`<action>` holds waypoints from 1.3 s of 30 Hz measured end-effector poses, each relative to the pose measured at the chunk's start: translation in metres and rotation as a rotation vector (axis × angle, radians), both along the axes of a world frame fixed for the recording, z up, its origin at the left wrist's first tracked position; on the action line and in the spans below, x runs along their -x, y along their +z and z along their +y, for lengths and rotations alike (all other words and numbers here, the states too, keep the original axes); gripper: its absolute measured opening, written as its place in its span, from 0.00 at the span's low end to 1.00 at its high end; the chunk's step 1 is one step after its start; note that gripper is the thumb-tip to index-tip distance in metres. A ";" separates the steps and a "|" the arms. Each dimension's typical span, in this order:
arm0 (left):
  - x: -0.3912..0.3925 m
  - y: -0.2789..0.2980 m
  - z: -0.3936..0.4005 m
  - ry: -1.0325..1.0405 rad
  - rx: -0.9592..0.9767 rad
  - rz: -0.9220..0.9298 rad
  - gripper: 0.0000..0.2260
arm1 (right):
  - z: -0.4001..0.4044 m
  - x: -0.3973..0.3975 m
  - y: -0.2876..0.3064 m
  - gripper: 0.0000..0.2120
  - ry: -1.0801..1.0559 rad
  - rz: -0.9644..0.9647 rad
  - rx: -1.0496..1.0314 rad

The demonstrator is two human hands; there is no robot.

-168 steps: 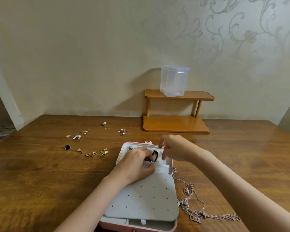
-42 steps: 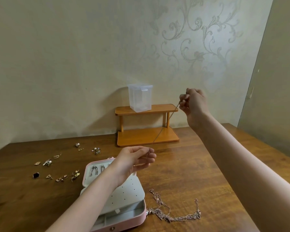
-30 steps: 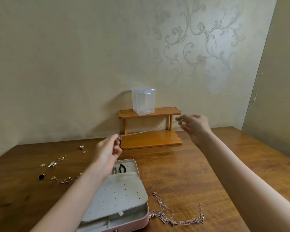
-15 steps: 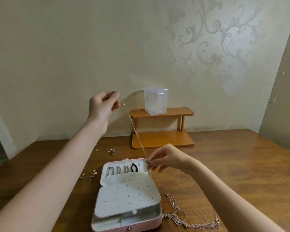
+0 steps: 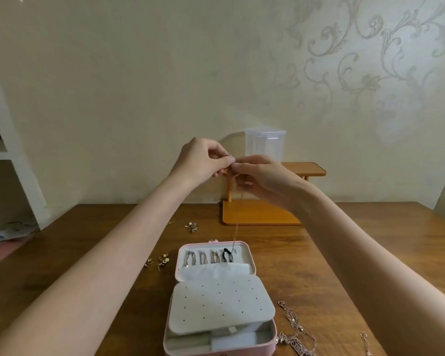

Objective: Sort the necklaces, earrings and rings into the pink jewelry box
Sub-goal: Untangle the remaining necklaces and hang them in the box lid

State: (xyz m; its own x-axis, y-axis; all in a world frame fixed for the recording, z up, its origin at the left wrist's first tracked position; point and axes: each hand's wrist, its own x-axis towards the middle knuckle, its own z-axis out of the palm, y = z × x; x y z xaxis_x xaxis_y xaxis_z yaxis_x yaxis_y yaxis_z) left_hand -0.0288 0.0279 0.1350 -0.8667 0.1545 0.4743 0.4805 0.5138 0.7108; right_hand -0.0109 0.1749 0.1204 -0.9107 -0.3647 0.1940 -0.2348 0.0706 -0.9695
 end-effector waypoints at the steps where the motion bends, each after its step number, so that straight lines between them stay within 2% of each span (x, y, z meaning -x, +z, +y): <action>1: 0.002 -0.003 -0.003 0.006 -0.031 0.000 0.04 | -0.003 0.003 -0.001 0.11 -0.084 0.058 -0.082; 3: 0.005 -0.014 -0.012 0.008 -0.182 -0.038 0.02 | -0.006 0.006 -0.003 0.12 -0.221 0.151 -0.167; 5: 0.012 -0.037 -0.022 0.068 -0.227 -0.092 0.03 | -0.005 0.008 -0.002 0.14 -0.282 0.154 -0.118; 6: 0.018 -0.054 -0.026 0.114 -0.146 -0.130 0.03 | -0.004 0.009 -0.002 0.15 -0.298 0.145 -0.096; 8: 0.027 -0.090 -0.030 0.155 0.155 -0.222 0.04 | -0.001 0.010 -0.002 0.15 -0.322 0.142 -0.103; 10: 0.035 -0.123 -0.028 0.121 0.410 -0.263 0.09 | 0.002 0.013 -0.004 0.15 -0.347 0.135 -0.120; 13: 0.045 -0.151 -0.023 0.082 0.632 -0.236 0.12 | 0.008 0.018 -0.007 0.15 -0.390 0.112 -0.107; 16: 0.055 -0.163 -0.020 0.081 0.758 -0.250 0.10 | 0.012 0.022 -0.006 0.14 -0.381 0.096 -0.052; 23: 0.050 -0.165 -0.019 0.066 0.834 -0.135 0.11 | 0.007 0.030 0.001 0.14 -0.299 0.103 0.024; 28: 0.038 -0.144 -0.022 0.096 0.719 0.075 0.10 | -0.001 0.025 0.007 0.13 -0.254 0.119 0.052; 32: 0.019 -0.124 -0.020 0.087 0.720 0.201 0.09 | -0.008 0.018 0.016 0.13 -0.265 0.134 0.071; 39: -0.005 -0.113 -0.016 0.074 0.691 0.147 0.08 | -0.013 0.015 0.003 0.13 -0.258 0.121 0.094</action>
